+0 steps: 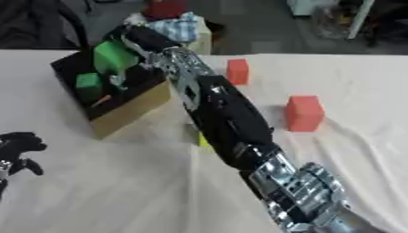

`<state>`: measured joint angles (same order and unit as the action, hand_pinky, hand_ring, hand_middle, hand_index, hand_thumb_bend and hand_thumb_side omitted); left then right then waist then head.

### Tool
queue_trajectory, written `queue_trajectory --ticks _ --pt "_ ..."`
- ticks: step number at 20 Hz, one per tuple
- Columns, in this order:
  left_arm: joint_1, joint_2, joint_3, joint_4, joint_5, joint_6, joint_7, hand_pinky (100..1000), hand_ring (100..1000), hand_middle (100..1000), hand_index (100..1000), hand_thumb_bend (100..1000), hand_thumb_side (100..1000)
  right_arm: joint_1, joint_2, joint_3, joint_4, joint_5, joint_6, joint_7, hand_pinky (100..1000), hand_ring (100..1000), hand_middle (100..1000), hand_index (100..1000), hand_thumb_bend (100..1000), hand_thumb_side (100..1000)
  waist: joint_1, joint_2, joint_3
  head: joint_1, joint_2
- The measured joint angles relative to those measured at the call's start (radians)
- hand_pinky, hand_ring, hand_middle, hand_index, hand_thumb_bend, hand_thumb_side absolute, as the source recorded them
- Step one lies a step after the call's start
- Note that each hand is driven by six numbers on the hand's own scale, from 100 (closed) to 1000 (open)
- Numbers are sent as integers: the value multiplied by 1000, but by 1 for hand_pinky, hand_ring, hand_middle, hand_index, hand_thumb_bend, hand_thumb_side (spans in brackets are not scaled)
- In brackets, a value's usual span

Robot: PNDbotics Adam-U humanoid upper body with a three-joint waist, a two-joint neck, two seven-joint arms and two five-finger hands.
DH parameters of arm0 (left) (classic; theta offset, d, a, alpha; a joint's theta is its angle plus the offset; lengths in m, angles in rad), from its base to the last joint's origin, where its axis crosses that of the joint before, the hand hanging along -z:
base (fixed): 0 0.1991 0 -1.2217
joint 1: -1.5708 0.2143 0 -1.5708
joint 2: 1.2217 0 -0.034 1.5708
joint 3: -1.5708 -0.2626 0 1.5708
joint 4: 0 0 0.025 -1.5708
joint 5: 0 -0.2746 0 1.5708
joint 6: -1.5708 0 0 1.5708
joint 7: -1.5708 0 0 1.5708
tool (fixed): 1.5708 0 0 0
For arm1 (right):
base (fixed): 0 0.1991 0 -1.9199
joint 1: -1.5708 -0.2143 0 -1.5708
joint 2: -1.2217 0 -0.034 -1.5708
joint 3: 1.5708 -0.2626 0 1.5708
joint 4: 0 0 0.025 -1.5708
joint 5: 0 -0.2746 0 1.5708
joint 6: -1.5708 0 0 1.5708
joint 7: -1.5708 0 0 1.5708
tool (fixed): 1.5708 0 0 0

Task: Pick up objects on the table and place them in the box.

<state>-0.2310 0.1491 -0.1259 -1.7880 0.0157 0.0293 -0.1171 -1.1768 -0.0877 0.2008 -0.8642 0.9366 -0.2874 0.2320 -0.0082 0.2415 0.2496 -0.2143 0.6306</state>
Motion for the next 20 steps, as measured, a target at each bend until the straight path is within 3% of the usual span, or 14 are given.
queue_trajectory --ticks 6,13,17,20 --pt "-2 0 0 0 0 0 0 431 692 621 709 439 610 8 4 2 -31 27 -13 -43 900 959 993 1000 488 498 0 0 -3 0 0" --pt "-6 0 1 0 0 0 0 432 693 620 709 439 609 12 -7 1 -43 27 2 -94 876 937 962 995 389 447 0 0 -24 2 0" --pt "-6 0 2 0 0 -1 3 432 693 620 709 438 610 16 -49 -38 -20 25 44 -107 874 934 945 986 397 464 0 0 -42 9 -8" --pt "-6 0 3 0 0 -2 5 432 694 620 710 437 611 16 -98 -99 38 33 90 -140 872 931 940 984 400 468 0 0 -54 13 -8"
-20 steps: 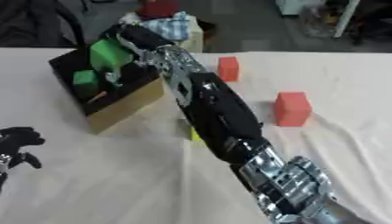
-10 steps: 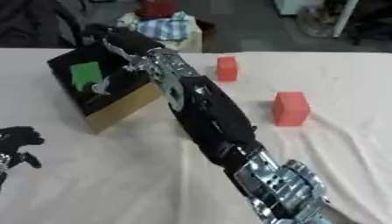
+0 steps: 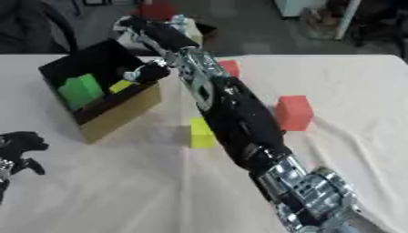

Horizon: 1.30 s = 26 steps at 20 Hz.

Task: Pick up objects on the table and place them in the box.

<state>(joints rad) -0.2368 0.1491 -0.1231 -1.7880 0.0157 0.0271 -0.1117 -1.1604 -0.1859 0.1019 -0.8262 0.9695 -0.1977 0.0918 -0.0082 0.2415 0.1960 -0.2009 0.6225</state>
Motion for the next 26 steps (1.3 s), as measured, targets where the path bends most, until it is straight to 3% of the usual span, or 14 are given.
queue_trajectory --ticks 4,8,17,22,26 --pt "0 0 5 0 0 0 2 432 694 617 710 436 612 0 -55 -85 79 16 67 -63 869 928 933 983 401 468 0 0 -6 5 0" --pt "1 1 5 0 0 0 5 431 694 616 710 436 613 5 -83 -127 150 17 136 -132 869 928 931 985 403 477 0 1 -10 5 -1" --pt "2 8 5 0 -1 0 5 431 695 615 710 434 615 35 -102 -151 334 -27 293 -249 875 937 926 981 414 481 0 9 6 -7 -12" --pt "2 8 5 0 -2 0 5 432 696 615 711 432 616 40 -105 -150 364 -39 360 -291 864 927 906 973 399 485 0 12 6 -13 -18" --pt "3 8 5 0 -3 0 5 432 697 615 711 432 616 44 -109 -150 372 -48 381 -313 795 846 843 940 371 472 1 15 8 -17 -18"
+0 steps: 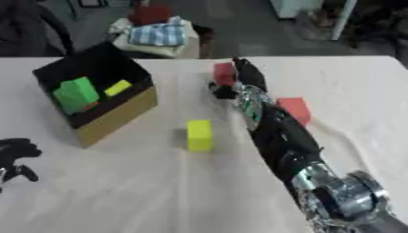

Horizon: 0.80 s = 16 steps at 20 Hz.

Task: Pick up objects on the table and place them in the box.

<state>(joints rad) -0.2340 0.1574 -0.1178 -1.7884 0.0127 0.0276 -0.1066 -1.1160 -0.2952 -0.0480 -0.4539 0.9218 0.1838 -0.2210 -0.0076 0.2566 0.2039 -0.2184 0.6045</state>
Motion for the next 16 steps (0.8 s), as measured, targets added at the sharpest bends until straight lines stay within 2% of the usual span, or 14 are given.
queue_trajectory --ticks 3,7,8,9,12,16 --pt "0 0 0 0 0 0 0 432 697 615 711 430 617 4 0 0 0 -15 0 -23 771 818 790 914 354 461 1 0 1 -3 0" --pt "0 0 0 0 0 0 0 432 698 615 711 430 617 8 0 1 -4 -39 -16 -59 745 773 685 836 316 427 3 0 1 -4 0" --pt "0 0 0 0 0 0 0 432 698 615 711 430 617 8 1 4 -8 -44 -21 -70 733 753 644 801 288 404 3 0 2 -4 0" --pt "0 0 0 0 0 0 0 432 698 615 711 430 617 8 2 6 -15 -48 -26 -82 732 751 639 796 285 401 3 0 3 -5 0" --pt "0 0 0 0 0 0 0 432 698 614 711 429 617 8 6 11 -40 -63 -39 -126 703 705 556 713 236 317 3 2 6 -9 -2" --pt "0 0 0 0 0 0 0 432 699 614 711 428 617 9 10 17 -68 -79 -51 -187 691 683 515 679 199 271 3 2 7 -12 -5"
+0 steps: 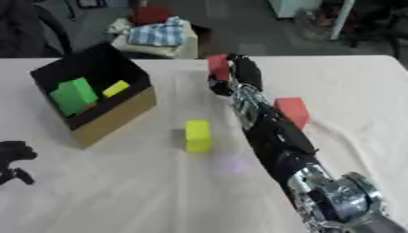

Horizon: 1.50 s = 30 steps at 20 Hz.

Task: Pick up objects on the table and place them in the box.

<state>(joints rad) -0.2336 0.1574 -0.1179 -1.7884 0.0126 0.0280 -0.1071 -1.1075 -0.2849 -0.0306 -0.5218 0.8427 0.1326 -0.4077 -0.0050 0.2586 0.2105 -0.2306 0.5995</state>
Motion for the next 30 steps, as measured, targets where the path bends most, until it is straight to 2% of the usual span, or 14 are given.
queue_trajectory --ticks 3,6,14,17,20,21,22,23,26,30 --pt "0 0 0 0 0 0 0 432 699 614 710 427 617 0 4 13 -34 -14 -19 -13 694 682 513 677 188 272 0 0 -6 0 -3" --pt "0 0 0 0 0 0 0 432 700 614 710 427 617 -1 10 44 -96 -26 -61 29 703 691 519 685 179 273 0 0 -8 0 -3" --pt "-1 0 0 0 0 1 -1 433 701 614 710 426 617 -20 57 185 -328 -46 -231 323 720 706 538 701 160 291 0 0 8 -10 -4" --pt "-2 0 -1 0 0 2 -2 433 701 614 710 426 616 -20 79 218 -372 -65 -277 415 723 710 545 709 161 301 0 0 14 -16 -4" --pt "-2 0 -1 0 0 2 -2 433 701 614 710 426 616 -20 88 229 -392 -79 -297 465 723 710 545 709 161 301 0 0 15 -18 -4" --pt "-3 0 -1 0 0 2 -3 433 702 613 709 427 616 -20 88 230 -395 -80 -301 474 759 765 662 846 247 443 -1 0 16 -18 -4" --pt "-4 0 -1 0 0 2 -3 433 702 613 709 427 616 -20 91 237 -397 -80 -306 484 759 765 662 846 247 443 -1 0 18 -20 -4" --pt "-4 0 -1 0 0 1 -4 433 703 613 709 427 616 -19 99 252 -397 -77 -316 496 779 802 771 928 329 499 -1 0 18 -22 -4" --pt "-4 0 -1 0 0 1 -5 433 703 613 709 427 616 -17 118 290 -392 -47 -351 539 795 833 849 970 385 528 -4 0 17 -22 -4" --pt "-4 0 -1 0 0 1 -5 433 703 613 709 427 615 -14 123 273 -388 15 -348 586 807 857 900 982 423 539 -4 0 16 -23 -4"
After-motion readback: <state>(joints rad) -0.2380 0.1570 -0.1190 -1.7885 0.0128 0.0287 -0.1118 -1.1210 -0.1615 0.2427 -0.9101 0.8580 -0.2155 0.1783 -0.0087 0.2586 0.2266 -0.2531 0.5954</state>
